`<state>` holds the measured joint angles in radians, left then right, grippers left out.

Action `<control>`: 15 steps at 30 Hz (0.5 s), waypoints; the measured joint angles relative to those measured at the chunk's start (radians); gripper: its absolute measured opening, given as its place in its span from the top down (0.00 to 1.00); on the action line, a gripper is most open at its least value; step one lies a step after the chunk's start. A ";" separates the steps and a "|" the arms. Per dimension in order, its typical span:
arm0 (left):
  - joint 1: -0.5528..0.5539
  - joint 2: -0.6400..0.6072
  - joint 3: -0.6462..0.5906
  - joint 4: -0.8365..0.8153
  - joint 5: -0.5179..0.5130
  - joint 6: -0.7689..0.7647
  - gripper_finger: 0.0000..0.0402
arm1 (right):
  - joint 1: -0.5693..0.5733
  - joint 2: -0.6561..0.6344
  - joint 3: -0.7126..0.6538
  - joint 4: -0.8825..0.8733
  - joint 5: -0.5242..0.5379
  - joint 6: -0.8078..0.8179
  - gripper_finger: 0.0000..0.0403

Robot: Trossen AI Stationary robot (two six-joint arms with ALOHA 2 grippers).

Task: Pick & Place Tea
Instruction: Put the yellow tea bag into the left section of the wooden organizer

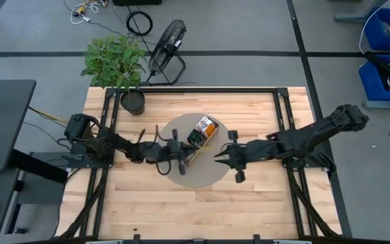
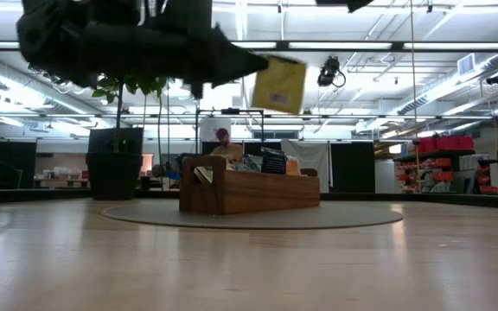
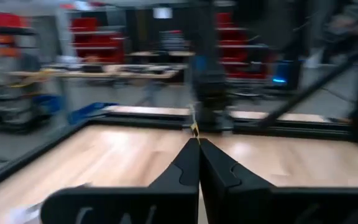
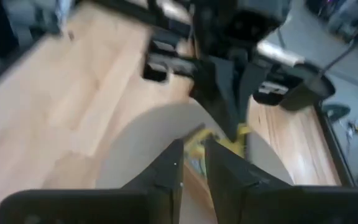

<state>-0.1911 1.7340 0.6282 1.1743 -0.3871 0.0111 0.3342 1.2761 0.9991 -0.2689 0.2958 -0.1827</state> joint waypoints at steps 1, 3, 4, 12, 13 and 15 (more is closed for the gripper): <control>-0.009 0.000 -0.018 0.024 -0.043 -0.003 1.00 | 0.003 -0.028 -0.034 0.048 0.000 0.010 0.82; -0.034 0.000 -0.039 0.040 -0.157 -0.002 1.00 | 0.006 -0.089 -0.114 0.129 0.001 0.028 0.81; -0.045 0.000 -0.041 0.038 -0.205 -0.001 1.00 | 0.006 -0.114 -0.157 0.178 0.004 0.038 0.81; -0.119 0.000 -0.040 -0.001 -0.570 -0.108 1.00 | 0.001 -0.226 -0.411 0.505 0.029 0.016 0.81; -0.127 0.001 -0.041 -0.008 -0.593 -0.130 1.00 | 0.001 -0.235 -0.428 0.515 0.049 0.014 0.81; -0.143 0.016 -0.039 0.003 -0.629 -0.166 1.00 | 0.000 -0.245 -0.454 0.537 0.082 -0.001 0.81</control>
<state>-0.3342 1.7500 0.5896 1.1770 -1.0160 -0.1550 0.3347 1.0309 0.5449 0.2680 0.3779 -0.1834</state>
